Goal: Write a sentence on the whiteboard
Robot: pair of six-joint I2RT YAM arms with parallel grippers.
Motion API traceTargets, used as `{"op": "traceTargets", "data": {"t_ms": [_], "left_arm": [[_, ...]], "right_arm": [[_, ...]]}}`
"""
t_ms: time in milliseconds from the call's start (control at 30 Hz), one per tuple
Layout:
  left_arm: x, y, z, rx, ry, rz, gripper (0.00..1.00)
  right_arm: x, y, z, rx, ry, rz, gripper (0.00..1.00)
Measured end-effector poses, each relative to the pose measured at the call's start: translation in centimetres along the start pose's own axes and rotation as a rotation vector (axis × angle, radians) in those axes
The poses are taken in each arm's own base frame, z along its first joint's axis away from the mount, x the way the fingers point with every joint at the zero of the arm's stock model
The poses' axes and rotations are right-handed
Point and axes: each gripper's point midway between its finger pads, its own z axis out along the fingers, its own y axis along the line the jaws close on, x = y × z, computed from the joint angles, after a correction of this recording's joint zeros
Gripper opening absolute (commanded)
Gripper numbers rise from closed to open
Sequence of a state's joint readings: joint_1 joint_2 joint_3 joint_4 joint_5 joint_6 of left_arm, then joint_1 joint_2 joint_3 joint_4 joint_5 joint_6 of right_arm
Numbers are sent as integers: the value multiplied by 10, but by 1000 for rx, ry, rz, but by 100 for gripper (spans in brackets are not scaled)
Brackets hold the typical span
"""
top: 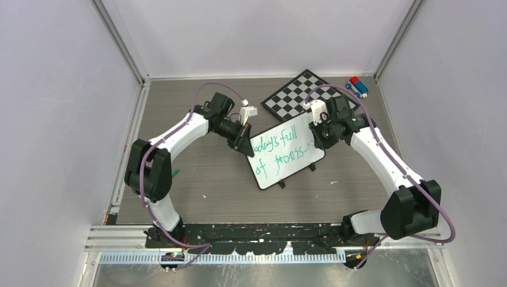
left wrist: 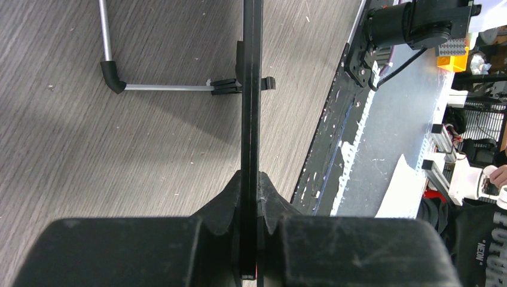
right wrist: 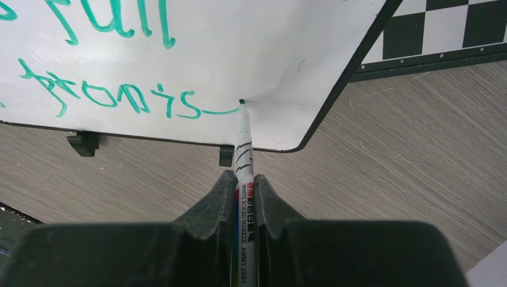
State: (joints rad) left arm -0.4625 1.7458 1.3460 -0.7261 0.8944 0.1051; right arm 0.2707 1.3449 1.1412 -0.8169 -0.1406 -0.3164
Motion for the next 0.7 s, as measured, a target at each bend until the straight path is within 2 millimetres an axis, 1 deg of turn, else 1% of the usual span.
{"op": "traceTargets", "data": {"t_ms": [133, 467, 567, 700], "left_arm": [[0, 0, 0, 0, 0, 0, 0], [0, 0, 0, 0, 0, 0, 0], [0, 0, 0, 0, 0, 0, 0], [0, 0, 0, 0, 0, 0, 0]], "right_arm": [[-5, 2, -1, -15, -9, 0, 0], [-5, 11, 0, -60, -11, -6, 0], [1, 15, 3, -73, 6, -3, 0], [16, 18, 8, -84, 46, 0, 0]]}}
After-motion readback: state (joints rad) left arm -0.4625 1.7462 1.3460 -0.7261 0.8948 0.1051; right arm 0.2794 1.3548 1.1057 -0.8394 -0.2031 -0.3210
